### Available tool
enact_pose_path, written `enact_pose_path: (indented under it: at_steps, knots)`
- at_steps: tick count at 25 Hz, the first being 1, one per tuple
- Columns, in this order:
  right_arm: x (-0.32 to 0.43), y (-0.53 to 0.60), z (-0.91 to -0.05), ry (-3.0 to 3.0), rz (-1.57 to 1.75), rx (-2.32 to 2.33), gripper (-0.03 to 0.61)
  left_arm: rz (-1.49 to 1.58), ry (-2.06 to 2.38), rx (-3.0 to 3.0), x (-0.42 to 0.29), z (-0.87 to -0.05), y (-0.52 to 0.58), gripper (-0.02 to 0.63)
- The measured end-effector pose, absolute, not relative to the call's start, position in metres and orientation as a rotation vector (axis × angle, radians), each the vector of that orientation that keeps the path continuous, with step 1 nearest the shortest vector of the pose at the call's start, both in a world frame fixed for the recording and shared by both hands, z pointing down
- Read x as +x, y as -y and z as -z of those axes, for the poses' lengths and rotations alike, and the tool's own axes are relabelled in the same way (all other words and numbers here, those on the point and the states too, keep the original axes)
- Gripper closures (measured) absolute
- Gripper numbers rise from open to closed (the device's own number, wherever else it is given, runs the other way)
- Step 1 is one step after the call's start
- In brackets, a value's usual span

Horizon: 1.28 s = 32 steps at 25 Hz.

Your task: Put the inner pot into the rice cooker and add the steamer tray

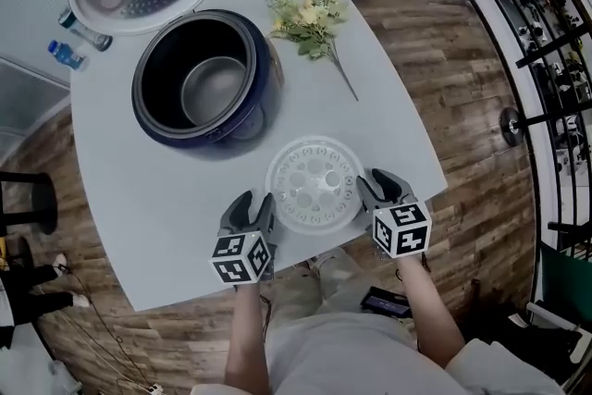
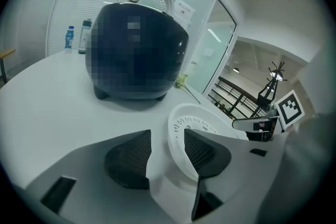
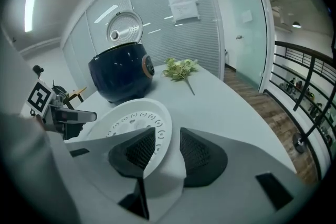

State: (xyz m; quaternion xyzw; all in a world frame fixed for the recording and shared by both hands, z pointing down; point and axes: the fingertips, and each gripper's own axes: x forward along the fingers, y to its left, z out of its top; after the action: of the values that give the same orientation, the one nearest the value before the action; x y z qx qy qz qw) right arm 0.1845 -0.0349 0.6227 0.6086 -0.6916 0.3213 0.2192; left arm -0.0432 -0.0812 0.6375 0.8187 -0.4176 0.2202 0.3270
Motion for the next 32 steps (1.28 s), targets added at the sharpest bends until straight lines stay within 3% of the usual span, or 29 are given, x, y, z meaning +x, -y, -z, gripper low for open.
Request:
enact_pose_path:
  at_steps: [8,16,22,32]
  knots:
    - [0.183,0.034,-0.642,1.943,-0.968,1.663,0.422,-0.59,1.09,2.106,-0.032,-0.656,0.076,0.412]
    - [0.177,0.037,-0.643,1.986,-1.012,1.671,0.48,-0.565,1.094,2.096,-0.028,-0.659,0.077,0.441]
    - [0.176,0.037,-0.645,2.038,-1.091,1.65,0.483,-0.565,1.101,2.118,-0.02,-0.659,0.075,0.518]
    - [0.177,0.037,-0.645,2.082,-1.205,1.656,0.5,-0.569,1.11,2.097,-0.02,-0.659,0.073,0.528]
